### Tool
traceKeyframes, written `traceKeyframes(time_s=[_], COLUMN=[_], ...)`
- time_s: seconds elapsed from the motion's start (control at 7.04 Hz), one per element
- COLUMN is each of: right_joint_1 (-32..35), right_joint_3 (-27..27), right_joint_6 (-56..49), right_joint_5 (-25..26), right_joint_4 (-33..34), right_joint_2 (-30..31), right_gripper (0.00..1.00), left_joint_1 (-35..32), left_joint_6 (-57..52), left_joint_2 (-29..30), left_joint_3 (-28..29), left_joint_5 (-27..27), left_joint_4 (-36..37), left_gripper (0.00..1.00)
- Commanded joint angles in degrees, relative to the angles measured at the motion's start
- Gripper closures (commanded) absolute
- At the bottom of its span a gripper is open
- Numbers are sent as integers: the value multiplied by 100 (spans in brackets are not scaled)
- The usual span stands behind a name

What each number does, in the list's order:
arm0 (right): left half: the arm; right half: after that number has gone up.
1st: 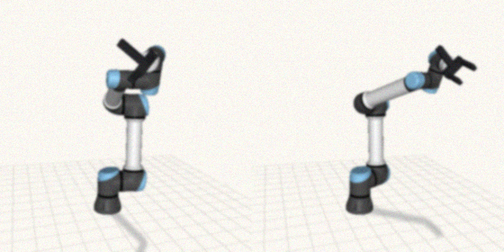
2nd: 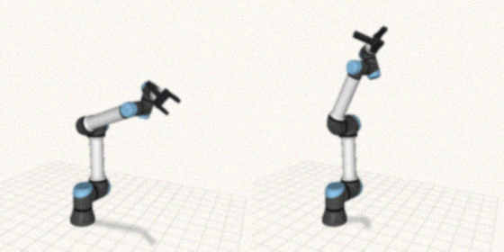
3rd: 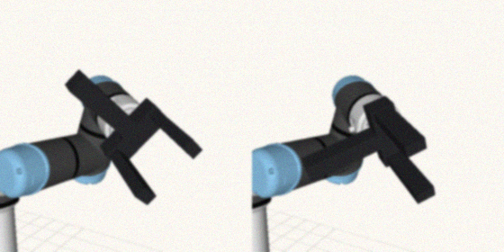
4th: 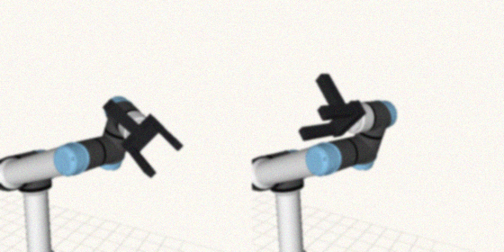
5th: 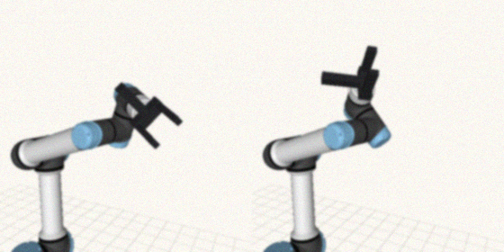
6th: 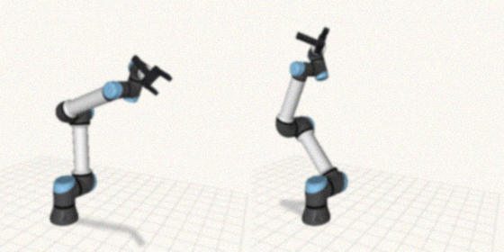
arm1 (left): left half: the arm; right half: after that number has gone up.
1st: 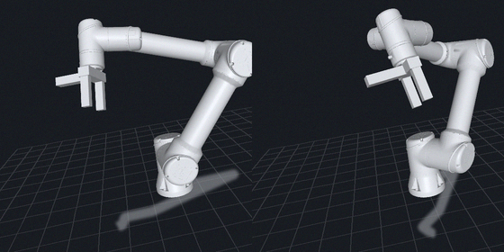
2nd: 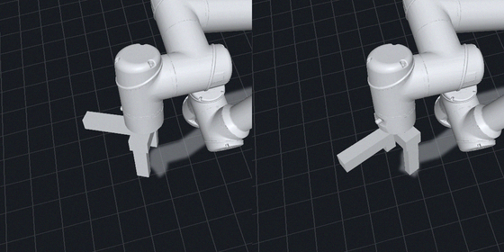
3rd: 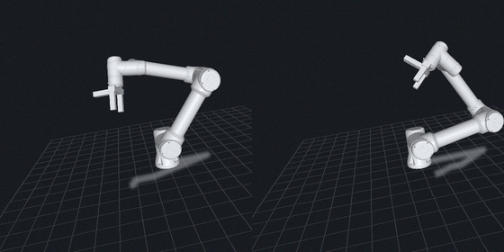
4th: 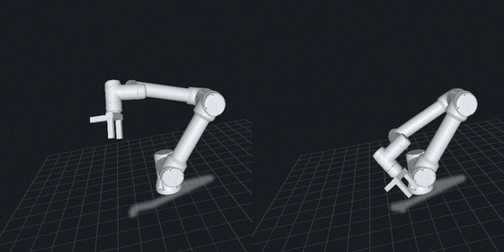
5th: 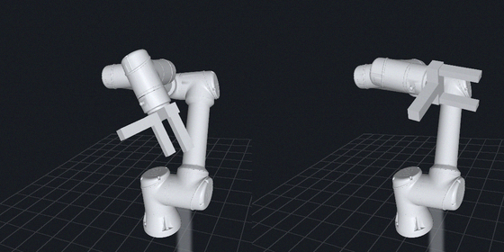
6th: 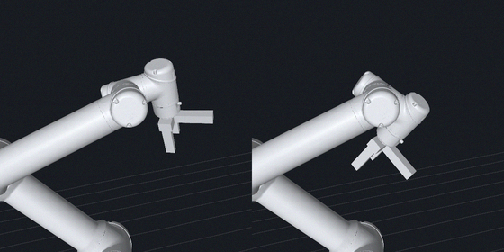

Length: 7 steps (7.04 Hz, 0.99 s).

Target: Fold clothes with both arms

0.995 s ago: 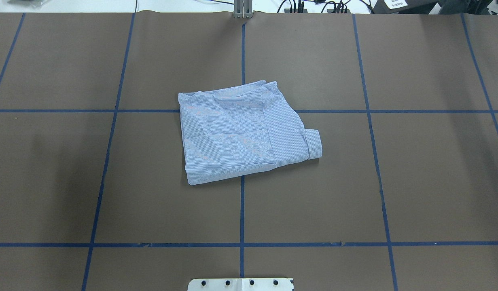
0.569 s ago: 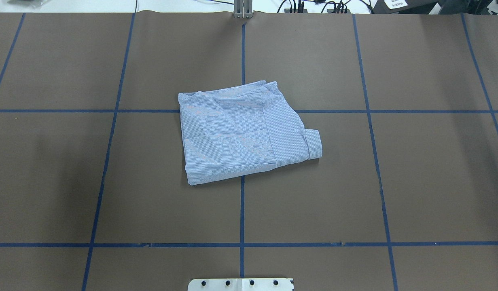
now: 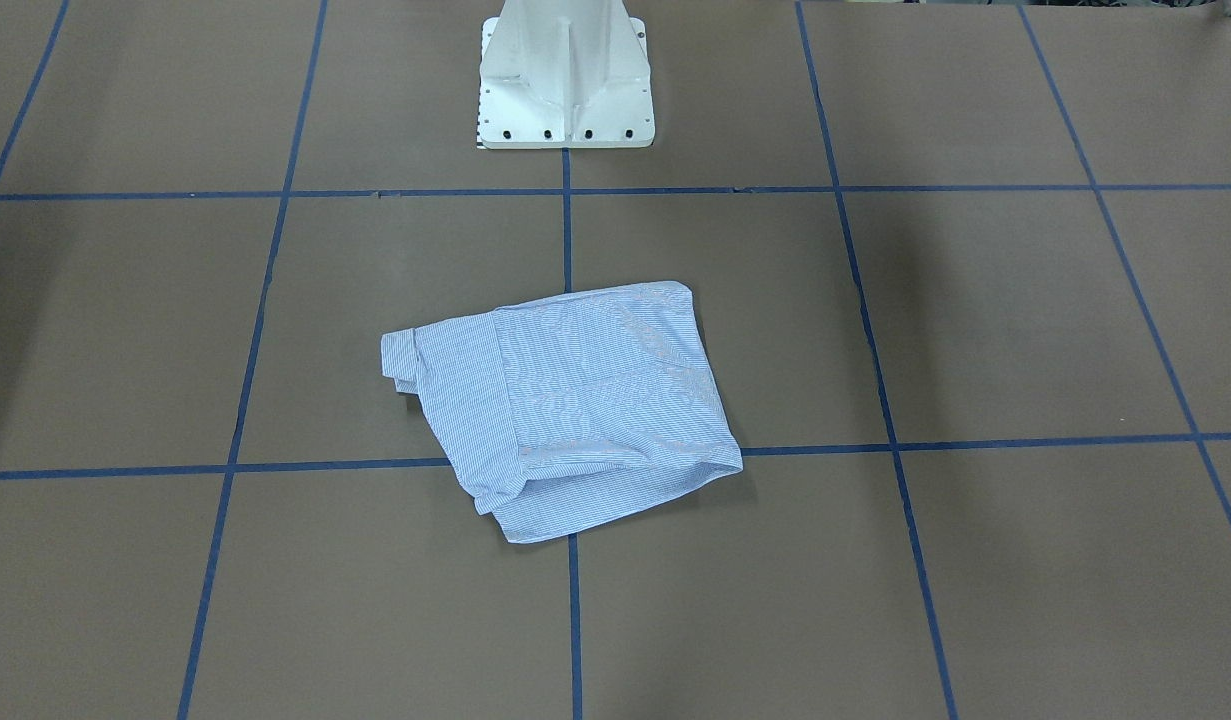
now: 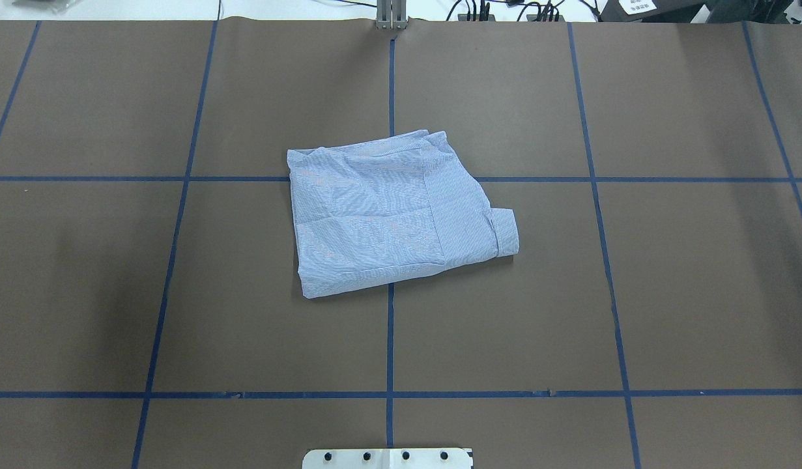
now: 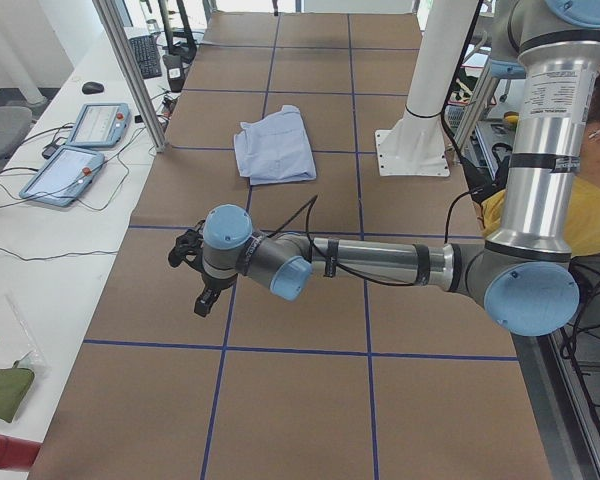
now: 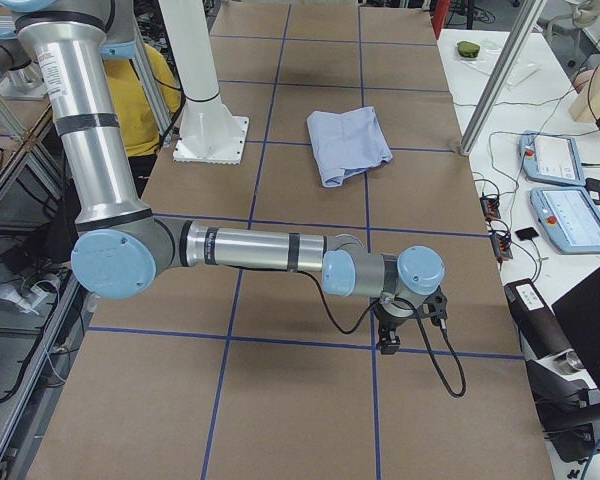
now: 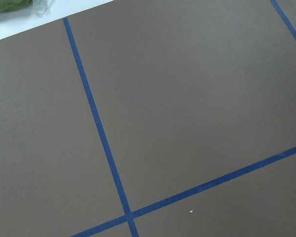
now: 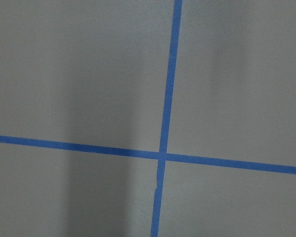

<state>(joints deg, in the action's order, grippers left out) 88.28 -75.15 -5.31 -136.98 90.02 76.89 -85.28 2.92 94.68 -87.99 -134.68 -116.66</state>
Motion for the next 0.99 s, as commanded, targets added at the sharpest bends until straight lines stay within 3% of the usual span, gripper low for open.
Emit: traceKeyframes(time_s=[0.0, 0.14, 0.28, 0.43, 0.57, 0.85], right_joint_1=[145, 216, 216, 269, 269, 260], right_joint_3=[-191, -506, -900, -1218, -1586, -1660], right_joint_6=[-6, -6, 12, 3, 3, 3], right_joint_5=[-30, -31, 57, 75, 127, 128], right_joint_4=[85, 338, 1037, 1253, 1238, 738], right_joint_2=[-16, 62, 54, 255, 657, 959], right_gripper=[0, 0, 0, 0, 0, 0], left_joint_1=[2, 11, -6, -15, -15, -15], left_joint_6=[68, 60, 51, 51, 51, 51], left_joint_2=[251, 410, 490, 369, 350, 350], left_joint_3=[19, 28, -24, -42, -16, 1], left_joint_5=[38, 38, 29, 38, 47, 12], left_joint_4=[99, 613, 1010, 1023, 1023, 1023], left_gripper=[0, 0, 0, 0, 0, 0])
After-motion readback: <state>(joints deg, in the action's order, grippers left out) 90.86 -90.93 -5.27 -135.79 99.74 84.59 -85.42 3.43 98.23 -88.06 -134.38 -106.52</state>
